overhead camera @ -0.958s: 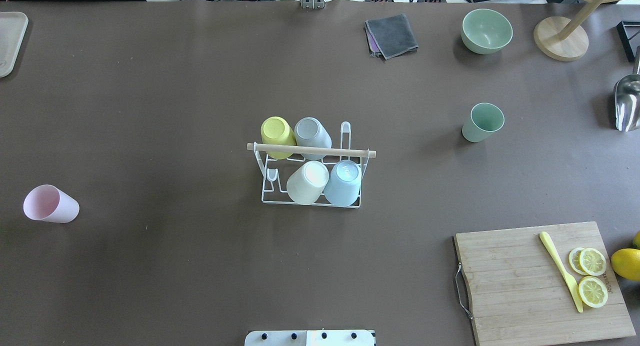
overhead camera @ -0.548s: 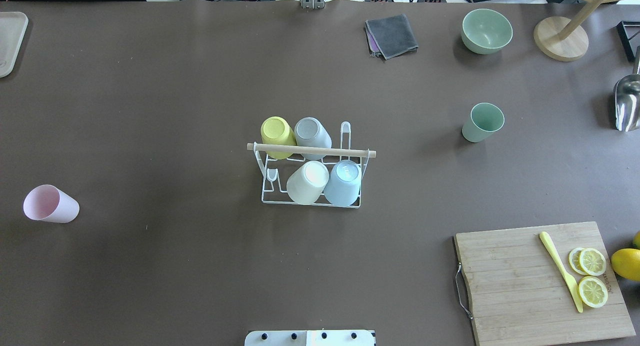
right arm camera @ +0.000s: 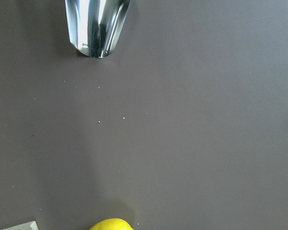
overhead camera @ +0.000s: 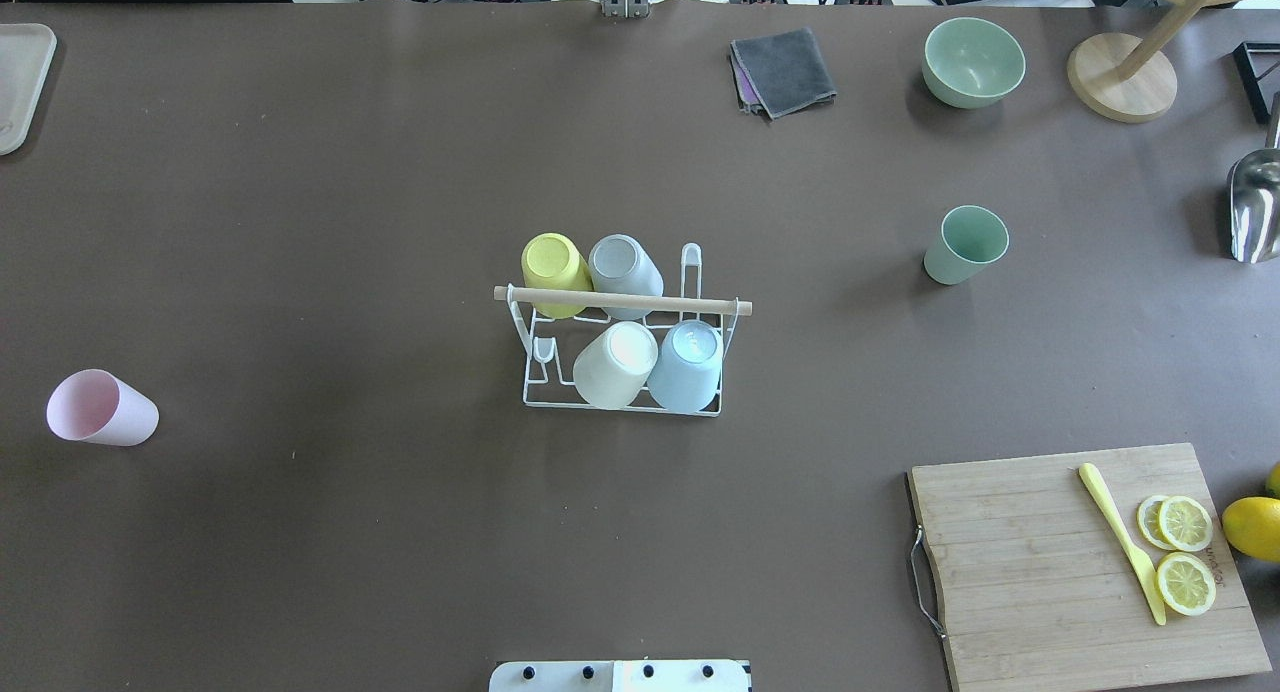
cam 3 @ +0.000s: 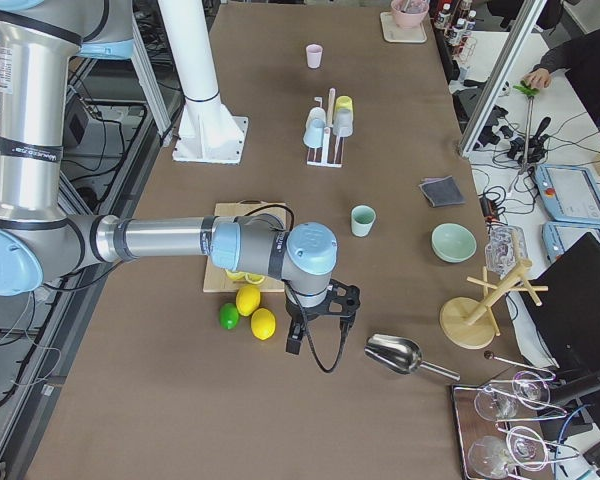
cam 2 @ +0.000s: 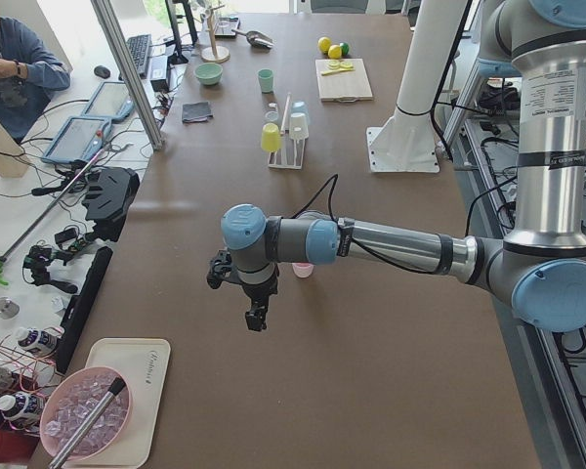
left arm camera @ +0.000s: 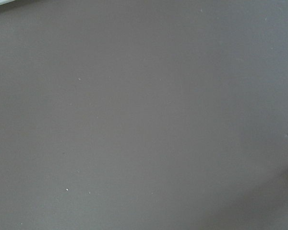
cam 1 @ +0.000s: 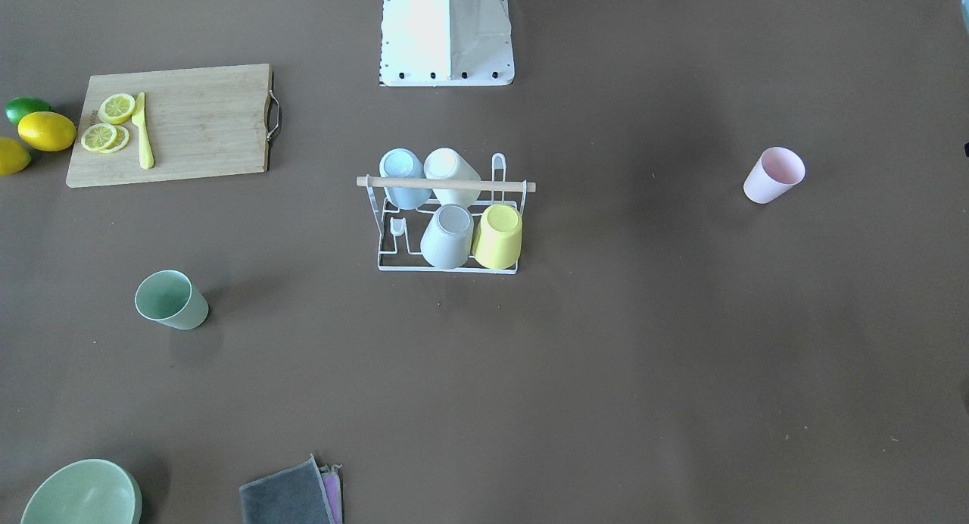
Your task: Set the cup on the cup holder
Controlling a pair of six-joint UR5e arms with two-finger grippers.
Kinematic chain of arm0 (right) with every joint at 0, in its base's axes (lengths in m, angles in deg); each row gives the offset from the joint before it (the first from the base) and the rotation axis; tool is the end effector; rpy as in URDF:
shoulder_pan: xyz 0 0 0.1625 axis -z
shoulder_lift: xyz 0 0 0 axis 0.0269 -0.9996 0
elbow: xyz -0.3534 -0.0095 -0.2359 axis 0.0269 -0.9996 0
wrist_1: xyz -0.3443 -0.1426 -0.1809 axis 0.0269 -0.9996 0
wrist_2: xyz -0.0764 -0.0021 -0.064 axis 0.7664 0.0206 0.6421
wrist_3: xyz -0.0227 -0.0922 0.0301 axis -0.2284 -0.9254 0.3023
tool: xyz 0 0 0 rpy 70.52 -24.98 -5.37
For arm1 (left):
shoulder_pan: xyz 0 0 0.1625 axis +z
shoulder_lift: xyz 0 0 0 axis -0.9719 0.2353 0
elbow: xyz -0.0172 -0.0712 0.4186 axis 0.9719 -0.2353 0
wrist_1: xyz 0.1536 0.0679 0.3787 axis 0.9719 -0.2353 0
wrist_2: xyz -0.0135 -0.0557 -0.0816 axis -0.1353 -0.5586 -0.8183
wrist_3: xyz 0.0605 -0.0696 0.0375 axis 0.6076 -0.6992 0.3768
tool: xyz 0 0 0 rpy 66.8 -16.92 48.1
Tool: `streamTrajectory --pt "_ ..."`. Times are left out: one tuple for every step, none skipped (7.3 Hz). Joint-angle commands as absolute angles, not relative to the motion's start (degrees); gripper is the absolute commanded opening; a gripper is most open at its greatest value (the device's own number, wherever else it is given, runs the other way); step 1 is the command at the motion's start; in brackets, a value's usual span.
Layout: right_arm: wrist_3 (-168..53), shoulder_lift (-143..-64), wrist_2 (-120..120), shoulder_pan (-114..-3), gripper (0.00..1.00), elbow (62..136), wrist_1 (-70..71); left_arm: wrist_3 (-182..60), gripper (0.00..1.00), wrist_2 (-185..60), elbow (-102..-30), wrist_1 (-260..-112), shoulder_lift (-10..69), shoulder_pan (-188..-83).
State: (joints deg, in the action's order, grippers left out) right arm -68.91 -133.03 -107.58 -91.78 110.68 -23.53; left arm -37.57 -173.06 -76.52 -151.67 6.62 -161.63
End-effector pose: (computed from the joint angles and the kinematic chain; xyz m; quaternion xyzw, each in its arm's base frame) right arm 0.0921 -0.4085 0.6323 -0.0537 -0.3474 0.0862 0.9322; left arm -0.0279 -0.4672 0.6046 0.0114 0.3589 0.1089 0.9269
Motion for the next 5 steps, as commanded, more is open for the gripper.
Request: streamTrajectory --pt "-68.2 -133.0 -107.8 -91.5 1.0 110.8 -20.8 -37.5 0.99 -173.0 -76.6 -151.7 6.7 -161.6" --pt "-68.1 -133.1 -109.0 -91.3 1.0 111.1 -20.4 -37.5 0.99 -173.0 -76.6 -151.7 6.7 -161.6" --pt "-66.8 -133.0 -110.8 -90.2 1.0 113.1 -20.5 -37.5 0.99 -173.0 -76.5 -151.7 6.7 -161.6" --pt "-61.4 -133.0 -111.0 -87.9 1.0 116.0 -20.5 -37.5 0.99 -173.0 -76.5 -151.7 6.6 -161.6" --pt "-58.1 -133.0 -111.0 -85.5 1.0 118.5 -20.4 -37.5 0.99 -173.0 -76.5 -151.7 6.6 -161.6"
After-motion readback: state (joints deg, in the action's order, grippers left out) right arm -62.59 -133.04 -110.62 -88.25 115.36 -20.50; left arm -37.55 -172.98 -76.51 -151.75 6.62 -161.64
